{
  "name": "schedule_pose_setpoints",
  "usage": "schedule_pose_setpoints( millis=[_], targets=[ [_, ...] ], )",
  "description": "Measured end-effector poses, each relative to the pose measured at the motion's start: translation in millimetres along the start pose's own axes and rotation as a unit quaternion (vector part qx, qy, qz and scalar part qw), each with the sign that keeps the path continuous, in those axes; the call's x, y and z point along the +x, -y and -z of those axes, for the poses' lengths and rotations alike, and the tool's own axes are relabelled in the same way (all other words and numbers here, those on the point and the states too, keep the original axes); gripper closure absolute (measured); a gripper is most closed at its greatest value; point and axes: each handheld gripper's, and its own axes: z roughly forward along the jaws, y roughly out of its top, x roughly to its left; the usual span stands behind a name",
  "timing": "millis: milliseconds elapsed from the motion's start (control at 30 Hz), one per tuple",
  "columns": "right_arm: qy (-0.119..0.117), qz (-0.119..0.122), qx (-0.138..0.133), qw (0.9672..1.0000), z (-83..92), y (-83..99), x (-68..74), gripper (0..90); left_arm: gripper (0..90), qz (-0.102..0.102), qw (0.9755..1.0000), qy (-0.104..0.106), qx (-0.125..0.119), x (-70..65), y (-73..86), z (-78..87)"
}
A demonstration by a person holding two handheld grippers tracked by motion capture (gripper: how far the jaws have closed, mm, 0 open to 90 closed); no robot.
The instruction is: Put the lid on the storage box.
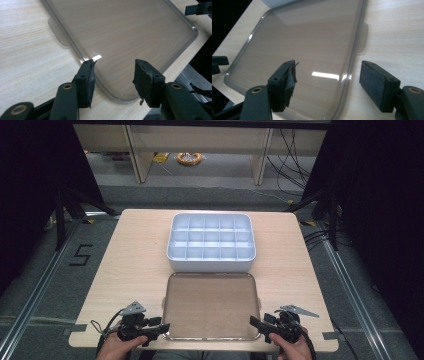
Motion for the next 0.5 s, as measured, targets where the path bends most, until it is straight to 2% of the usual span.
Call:
schedule_pose_setpoints(
  millis=[33, 100, 167, 233, 267, 300, 333, 367, 400, 433, 467, 500],
  targets=[
    [0.0, 0.02, -0.002, 0.9998, -5.7, -2.3, -2.4, 31.0, 52.4, 0.001, 1.0, -0.002, -0.001, 1.7, -0.8, -0.9],
    [0.008, 0.019, 0.002, 0.9998, -9.6, -3.3, -1.8, 30.9, 52.7, 0.006, 1.0, -0.007, 0.004, 5.6, -2.7, -3.0],
    [0.004, 0.017, 0.003, 0.9998, -10.5, -3.9, -2.0, 30.9, 53.3, 0.014, 0.9997, -0.013, 0.015, 8.3, -4.0, -5.5],
    [0.011, 0.012, 0.005, 0.9998, -12.5, -4.5, -1.7, 30.8, 53.8, 0.021, 0.9996, -0.009, 0.017, 10.3, -4.8, -8.6],
    [0.003, 0.009, 0.0, 0.9999, -15.4, -4.1, -2.1, 30.4, 54.0, 0.022, 0.9995, -0.007, 0.02, 10.7, -5.1, -10.0],
    [0.002, -0.007, 0.002, 1.0, -14.9, -4.3, 0.4, 30.5, 54.1, 0.025, 0.9995, -0.008, 0.017, 9.8, -4.9, -11.8],
    [0.004, 0.007, -0.002, 1.0, -16.2, -4.9, -1.2, 30.1, 54.4, 0.021, 0.9995, -0.01, 0.021, 9.6, -5.6, -11.8],
    [0.003, -0.021, 0.003, 0.9998, -15.9, -4.7, 3.3, 29.0, 54.2, 0.017, 0.9995, -0.013, 0.021, 9.2, -6.0, -12.2],
    [0.001, -0.027, 0.001, 0.9996, -16.0, -4.5, 2.9, 27.7, 54.1, 0.019, 0.9996, -0.014, 0.018, 9.0, -6.1, -12.8],
    [0.002, -0.01, -0.011, 0.9999, -17.5, -4.2, -1.8, 27.6, 53.8, 0.021, 0.9995, -0.011, 0.019, 10.1, -6.1, -12.5],
    [-0.005, -0.024, -0.01, 0.9996, -15.8, -3.7, -1.9, 27.7, 53.9, 0.025, 0.9995, -0.01, 0.017, 10.7, -5.9, -12.6],
    [-0.012, -0.068, -0.009, 0.9976, -15.1, -2.6, 2.4, 27.8, 54.1, 0.025, 0.9995, -0.01, 0.016, 10.7, -5.7, -12.5]
  ],
)
